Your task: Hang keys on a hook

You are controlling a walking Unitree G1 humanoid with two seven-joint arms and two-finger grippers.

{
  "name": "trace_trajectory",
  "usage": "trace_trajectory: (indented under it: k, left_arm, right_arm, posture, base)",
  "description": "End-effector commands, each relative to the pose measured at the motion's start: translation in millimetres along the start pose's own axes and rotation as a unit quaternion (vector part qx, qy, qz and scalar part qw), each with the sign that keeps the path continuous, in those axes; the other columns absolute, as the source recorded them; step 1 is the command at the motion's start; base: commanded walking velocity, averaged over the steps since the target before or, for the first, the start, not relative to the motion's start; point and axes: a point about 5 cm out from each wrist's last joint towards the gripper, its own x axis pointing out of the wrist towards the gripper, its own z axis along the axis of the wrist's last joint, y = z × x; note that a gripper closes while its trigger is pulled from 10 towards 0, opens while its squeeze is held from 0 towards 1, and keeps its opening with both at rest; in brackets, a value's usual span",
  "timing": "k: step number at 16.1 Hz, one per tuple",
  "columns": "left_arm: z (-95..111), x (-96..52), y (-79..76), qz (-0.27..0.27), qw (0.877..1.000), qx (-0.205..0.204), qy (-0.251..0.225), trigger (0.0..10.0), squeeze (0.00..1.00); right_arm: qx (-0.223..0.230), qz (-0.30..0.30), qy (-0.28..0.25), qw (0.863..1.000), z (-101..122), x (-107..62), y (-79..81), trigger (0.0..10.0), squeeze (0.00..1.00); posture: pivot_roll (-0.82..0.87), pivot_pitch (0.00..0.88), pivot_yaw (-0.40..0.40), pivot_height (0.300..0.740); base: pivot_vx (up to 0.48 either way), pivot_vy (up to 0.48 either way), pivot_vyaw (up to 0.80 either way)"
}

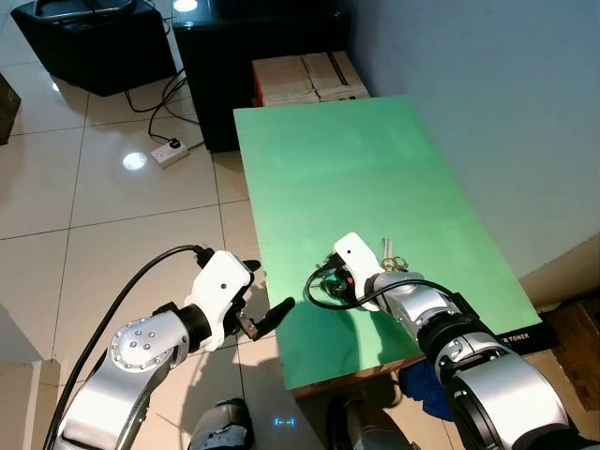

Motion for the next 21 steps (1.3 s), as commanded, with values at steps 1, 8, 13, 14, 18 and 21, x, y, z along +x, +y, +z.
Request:
trace_trajectory:
  k: [1,8,13,14,18,21]
  left_arm:
    - [1.7,-0.7,-4.5,-0.010,1.000,0.000,-0.002,10.0,0.00]
    - [1.6,-0.5,-5.4,-0.014,1.000,-0.003,0.002,10.0,0.00]
    - [2.6,1.8,-4.3,-0.014,1.000,0.001,0.001,10.0,0.00]
    - [3.0,1.8,-3.3,-0.012,1.000,0.002,0.000,10.0,0.00]
    - [5.9,8.5,11.5,0.054,0.998,0.002,-0.031,10.0,0.00]
    - [4.7,13.8,22.0,0.121,0.991,-0.014,-0.053,10.0,0.00]
  right_arm:
    - [0.008,0.001,0.003,1.000,-4.3,-0.2,-0.2,0.0,0.00]
    - [0.015,0.002,0.010,1.000,-7.5,0.3,0.8,0.0,0.00]
    - [0.027,-0.001,-0.001,1.000,-5.4,-2.2,-4.3,0.0,0.00]
    - [0.030,-0.001,-0.009,1.000,-3.2,-2.8,-5.4,0.0,0.00]
    - [0.066,-0.025,-0.119,0.990,21.8,-14.9,-20.6,0.0,0.00]
    - [0.086,-0.056,-0.201,0.974,27.8,-29.8,-24.3,0.0,0.00]
  posture:
    - [-0.04,0.232,-0.057,0.740]
    - [-0.04,0.246,-0.059,0.740]
    - [-0.04,0.237,-0.061,0.740]
    - [-0.04,0.237,-0.061,0.740]
    - [-0.08,0.111,-0.056,0.740]
    - [-0.10,0.048,-0.046,0.740]
  base:
    - [0.000,0.000,0.00]
    - [0.000,0.000,0.00]
    - [0.000,0.000,0.00]
    - [0.000,0.000,0.00]
    - [0.000,0.000,0.00]
    - [0.000,0.000,0.00]
